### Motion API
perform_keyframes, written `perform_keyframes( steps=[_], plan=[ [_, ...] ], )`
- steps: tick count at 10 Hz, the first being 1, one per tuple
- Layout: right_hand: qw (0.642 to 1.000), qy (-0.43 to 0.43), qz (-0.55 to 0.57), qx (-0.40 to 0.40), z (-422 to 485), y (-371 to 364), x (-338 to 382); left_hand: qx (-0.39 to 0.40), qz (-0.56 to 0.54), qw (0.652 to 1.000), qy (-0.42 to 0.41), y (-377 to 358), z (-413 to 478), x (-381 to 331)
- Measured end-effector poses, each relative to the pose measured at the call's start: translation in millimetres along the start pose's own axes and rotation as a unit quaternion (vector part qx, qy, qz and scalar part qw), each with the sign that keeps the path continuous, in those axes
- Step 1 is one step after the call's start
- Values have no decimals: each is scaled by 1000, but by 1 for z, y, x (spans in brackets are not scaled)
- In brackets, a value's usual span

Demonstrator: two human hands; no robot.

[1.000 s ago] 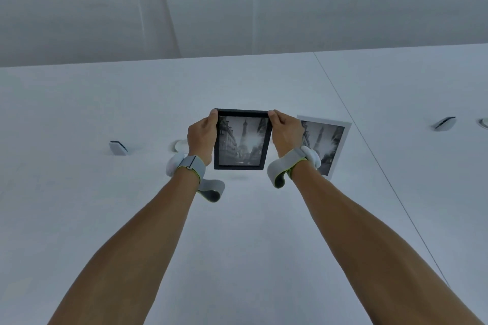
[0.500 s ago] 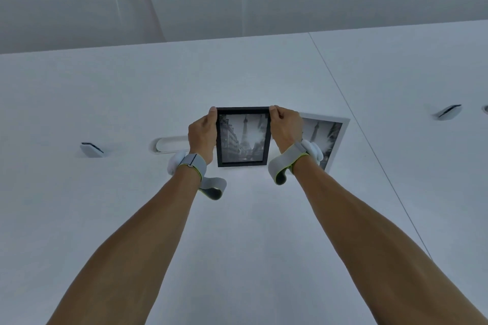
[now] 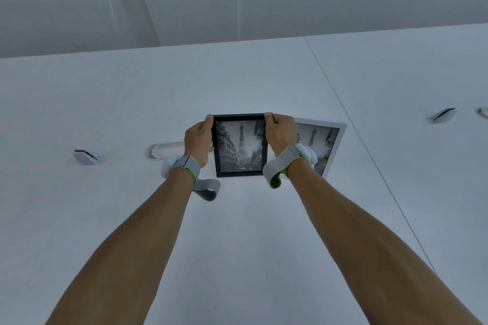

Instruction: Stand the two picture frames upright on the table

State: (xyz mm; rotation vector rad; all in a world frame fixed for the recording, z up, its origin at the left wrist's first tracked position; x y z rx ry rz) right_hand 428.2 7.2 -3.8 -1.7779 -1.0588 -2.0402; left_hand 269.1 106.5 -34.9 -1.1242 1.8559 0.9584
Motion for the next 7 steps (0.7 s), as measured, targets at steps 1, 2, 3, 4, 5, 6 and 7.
perform_keyframes(
  steps=[1, 2, 3, 4, 5, 6, 7],
  plan=[
    [1000, -6, -3, 6, 0, 0, 1, -6, -3, 1000, 4, 0, -1, 0],
    [1000, -2, -12, 12, 2, 1, 2, -3, -6, 1000, 6, 0, -2, 1],
    [1000, -6, -13, 10, 2, 1, 2, 4, -11, 1000, 11, 2, -3, 0],
    [1000, -21, -6, 11, 2, 1, 2, 12, -13, 1000, 15, 3, -6, -2],
    [1000, -24, 0, 18, 1, 1, 3, 8, -6, 1000, 12, 4, -10, -4],
    [999, -27, -7, 20, -3, 2, 6, 7, 13, 1000, 6, 5, -12, -5],
    [1000, -12, 0, -3, -16, 3, 10, -71, 123, 989, -50, 11, -17, -4]
  ],
)
Point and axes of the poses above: each hand's wrist, its own z-axis towards the middle knuckle, its own y-axis out of the back of the hand, x = y × z, the point moved 1 cm from there along z, towards the middle knuckle, and after that the axes turned 13 degrees about z, right-handed, at the moved point
